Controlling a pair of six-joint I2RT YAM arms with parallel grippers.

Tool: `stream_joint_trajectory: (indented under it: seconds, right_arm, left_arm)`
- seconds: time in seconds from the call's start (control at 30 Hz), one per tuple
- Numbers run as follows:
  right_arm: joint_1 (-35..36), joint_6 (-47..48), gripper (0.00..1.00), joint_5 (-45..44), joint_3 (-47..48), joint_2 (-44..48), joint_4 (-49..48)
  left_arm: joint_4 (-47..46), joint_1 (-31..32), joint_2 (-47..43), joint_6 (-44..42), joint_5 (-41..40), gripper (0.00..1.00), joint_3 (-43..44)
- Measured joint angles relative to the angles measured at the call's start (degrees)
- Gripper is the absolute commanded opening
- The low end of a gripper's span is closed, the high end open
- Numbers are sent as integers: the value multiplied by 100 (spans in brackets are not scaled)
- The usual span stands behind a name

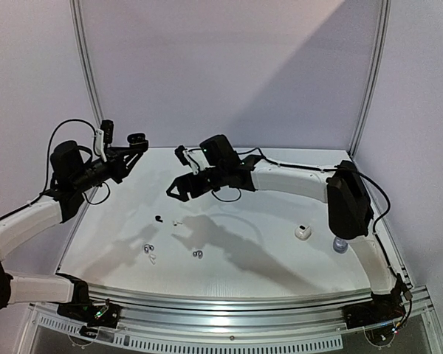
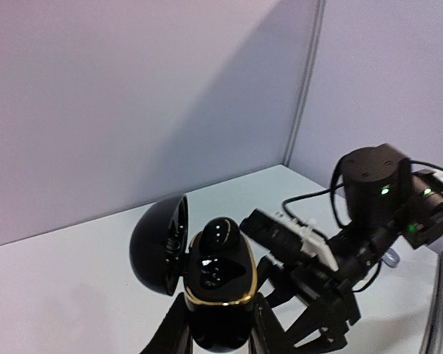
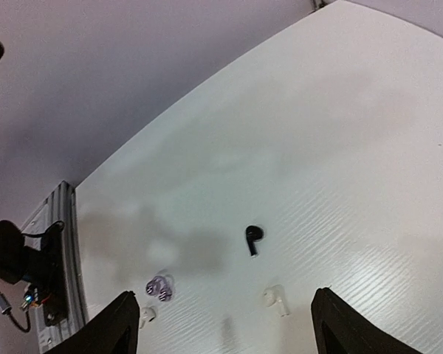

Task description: Insert the wireless bluetooth earbuds into the charging case

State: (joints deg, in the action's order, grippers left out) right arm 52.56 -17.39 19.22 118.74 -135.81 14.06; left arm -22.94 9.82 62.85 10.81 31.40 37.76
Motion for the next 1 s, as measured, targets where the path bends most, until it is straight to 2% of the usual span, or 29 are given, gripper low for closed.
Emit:
stream_joint_trajectory:
  seconds: [0.2,0.3,0.4,0.53,0.7,0.9,1.0]
  right_arm:
    - [-103,-356,74,1062,-1316,918,-1399]
    - [-205,-577,68,1362,-1381,1432,-2127]
    - [-238,-772,66,1519,-1335,1840,-2791]
    - [-151,-737,65,1567,-988,2015,-3132]
    - [-11,-623,66,1591,-879,2015,-3071]
    - [4,-542,68,1738,-879,2015,-3040]
    - [17,-470,65,1840,-879,2015,-3040]
  left_arm:
    - [-1012,4,9,581,1495,0,-22]
    - [-1648,37,55,1084,2024,0,-20]
    - [-2186,138,129,1606,2354,0,0]
    - [-2618,380,192,2107,2518,0,138]
    - [-3082,619,210,2553,2520,0,341]
    - [-3333,645,212,2763,2507,0,442]
    - [-3392,651,232,2811,2490,0,455]
